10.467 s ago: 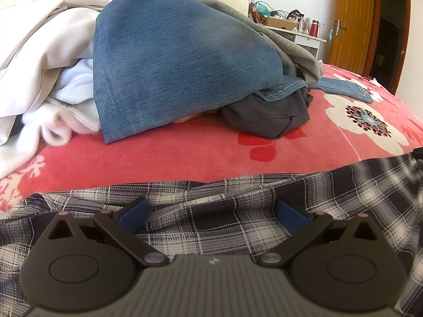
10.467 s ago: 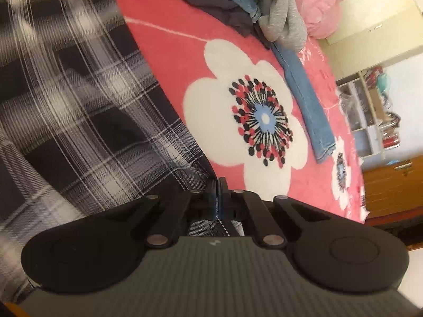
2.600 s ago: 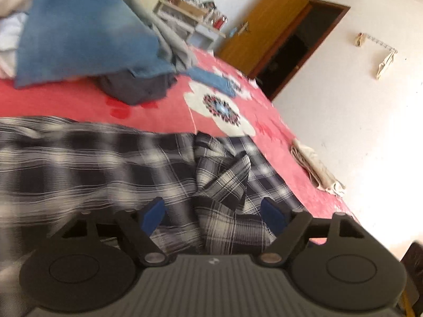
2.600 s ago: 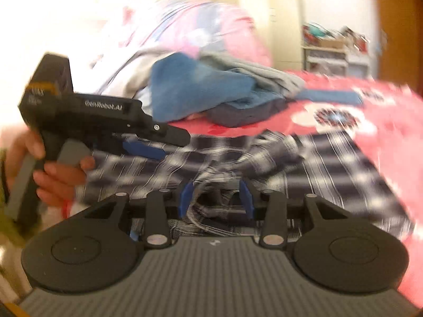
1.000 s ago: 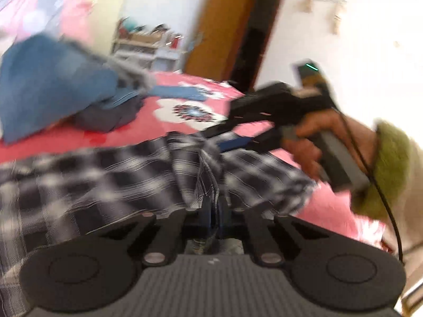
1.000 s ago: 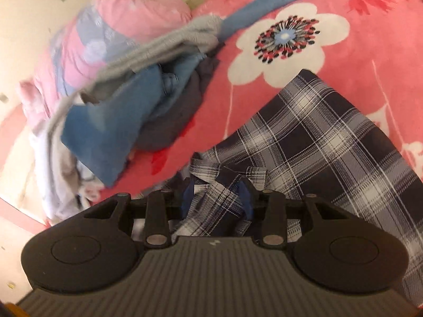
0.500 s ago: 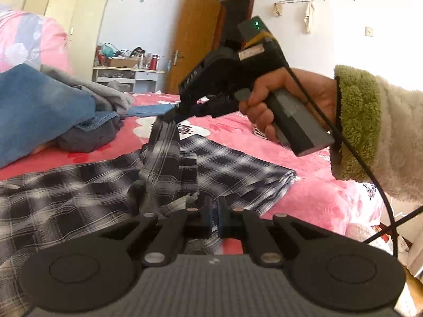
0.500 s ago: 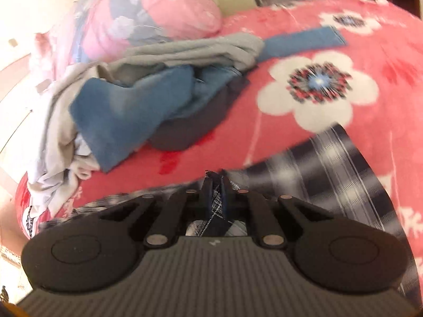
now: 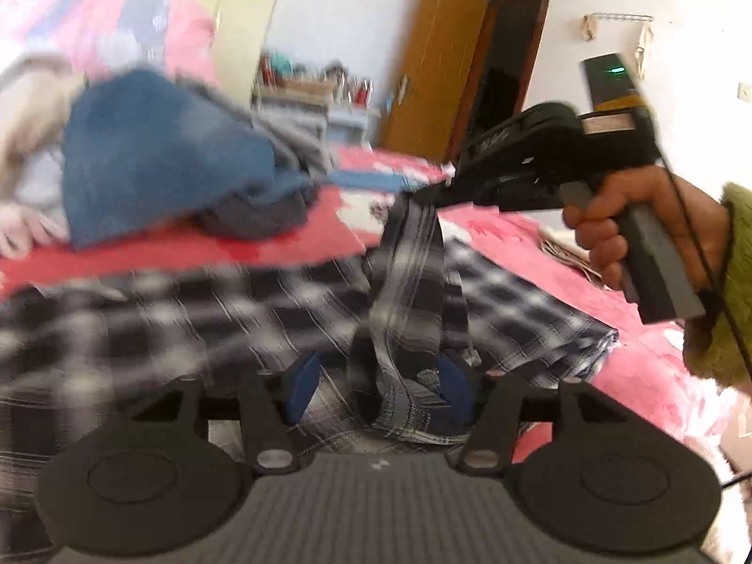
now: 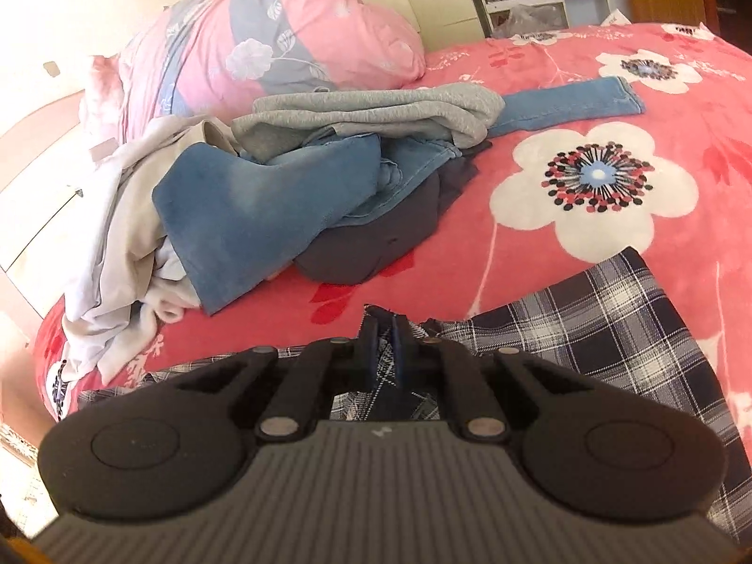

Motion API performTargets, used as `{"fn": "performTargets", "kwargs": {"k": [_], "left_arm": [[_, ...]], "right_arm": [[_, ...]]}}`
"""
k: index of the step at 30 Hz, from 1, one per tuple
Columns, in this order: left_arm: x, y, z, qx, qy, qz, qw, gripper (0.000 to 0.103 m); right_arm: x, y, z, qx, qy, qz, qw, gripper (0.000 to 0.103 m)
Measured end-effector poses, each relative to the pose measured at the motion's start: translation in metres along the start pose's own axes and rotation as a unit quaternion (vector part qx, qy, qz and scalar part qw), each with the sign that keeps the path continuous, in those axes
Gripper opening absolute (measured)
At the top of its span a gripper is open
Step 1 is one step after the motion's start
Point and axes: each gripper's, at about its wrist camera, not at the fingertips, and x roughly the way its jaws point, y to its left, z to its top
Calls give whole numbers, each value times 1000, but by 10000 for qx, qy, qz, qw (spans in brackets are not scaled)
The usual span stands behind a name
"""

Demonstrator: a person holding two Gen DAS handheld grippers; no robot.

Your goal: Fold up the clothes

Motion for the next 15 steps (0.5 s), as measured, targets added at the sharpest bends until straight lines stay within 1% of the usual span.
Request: {"fn": "performTargets", "kwargs": {"k": [1,2,3,4,6,9,12,15], "left_arm": [[5,4,2,-137,100,-132,9998,46],[10,8,2,-287,199,-240,9991,28],[14,12,2,-454,298,-324,9980,16],[17,15,1,-588,340,-366,9970,8],[15,17,-1,-725,252,-347,9964,5],[-4,6,-6,-577,-105,-213,9981,4],[-25,-13,-16,-343,-385,25,9987,4],[-34,-35,-34,-166,-419,368,9983,4]], "right_arm": [[0,0,0,-43,-37,42,10000,5],[0,0,-1,-86,-75,84,9999,5],[0,0,-1,-129,-112,126,9998,5],[0,1,-1,-177,-161,168,9996,5],[0,2,-2,-293,-274,255,9989,5],[3,7,-1,-568,-441,459,9964,5],[16,21,2,-811,-548,973,9904,5],[46,43,-4,-1056,-392,1536,9817,5]]}}
